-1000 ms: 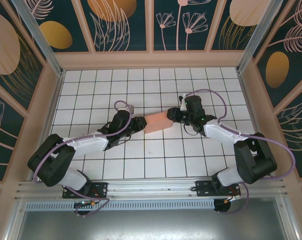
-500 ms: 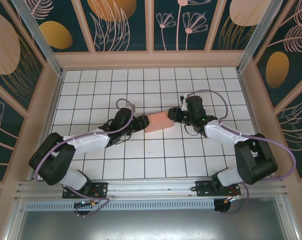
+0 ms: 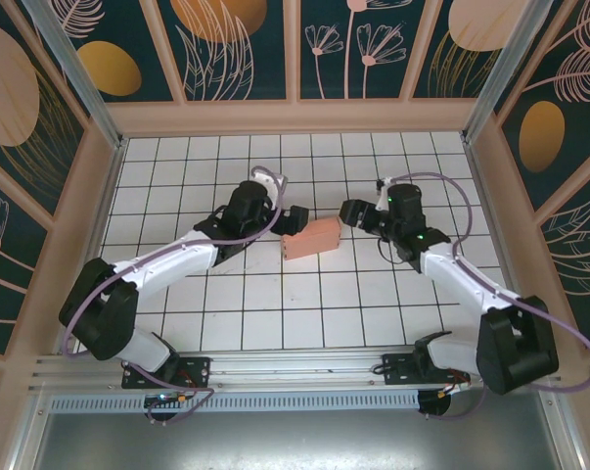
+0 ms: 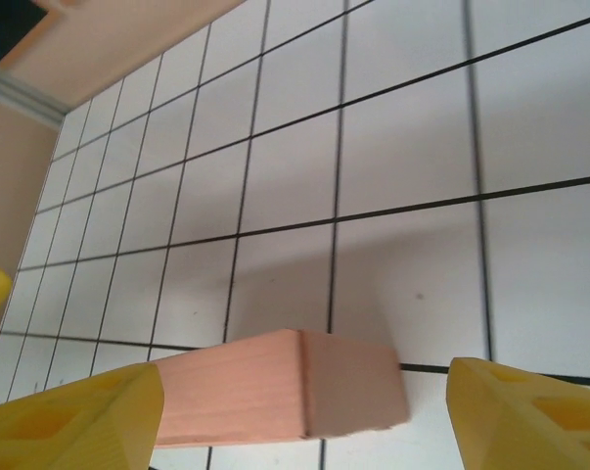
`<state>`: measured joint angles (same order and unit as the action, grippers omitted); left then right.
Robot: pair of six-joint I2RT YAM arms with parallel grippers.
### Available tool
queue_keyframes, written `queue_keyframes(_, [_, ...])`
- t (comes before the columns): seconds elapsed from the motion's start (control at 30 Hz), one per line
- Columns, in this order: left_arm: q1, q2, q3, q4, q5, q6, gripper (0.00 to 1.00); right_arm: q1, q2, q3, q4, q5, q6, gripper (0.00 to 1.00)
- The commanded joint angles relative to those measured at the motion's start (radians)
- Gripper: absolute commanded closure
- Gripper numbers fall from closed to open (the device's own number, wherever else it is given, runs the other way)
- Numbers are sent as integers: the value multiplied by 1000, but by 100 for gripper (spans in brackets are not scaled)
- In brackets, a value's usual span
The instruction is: Fold the paper box
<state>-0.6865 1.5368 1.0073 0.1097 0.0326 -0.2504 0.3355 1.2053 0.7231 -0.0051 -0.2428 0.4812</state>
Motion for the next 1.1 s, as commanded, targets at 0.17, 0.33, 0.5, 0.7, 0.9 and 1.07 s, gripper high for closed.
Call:
queue_keyframes(0.17, [-6,169,158,-128,316,651,16,-113,-190,-147,-85,7,-14,24])
queue_keyframes(0.33, [-11,323,332,-360,392,746,17,-136,-217,-209,-60,-6,-2,24])
queue_keyframes(0.5, [-14,403,406,-485,377,803,21,-140,-207,-218,-41,-10,-10,25])
queue_keyframes(0.7, [-20,419,429,-501,356,795,48,-142,-181,-220,-15,-30,-19,26])
queue_keyframes(0.9, [-24,347,334,-387,224,793,60,-142,-153,-225,22,-70,-1,27])
queue_keyframes(1.07, [-38,245,177,-177,90,861,54,-143,-139,-226,28,-71,-2,27])
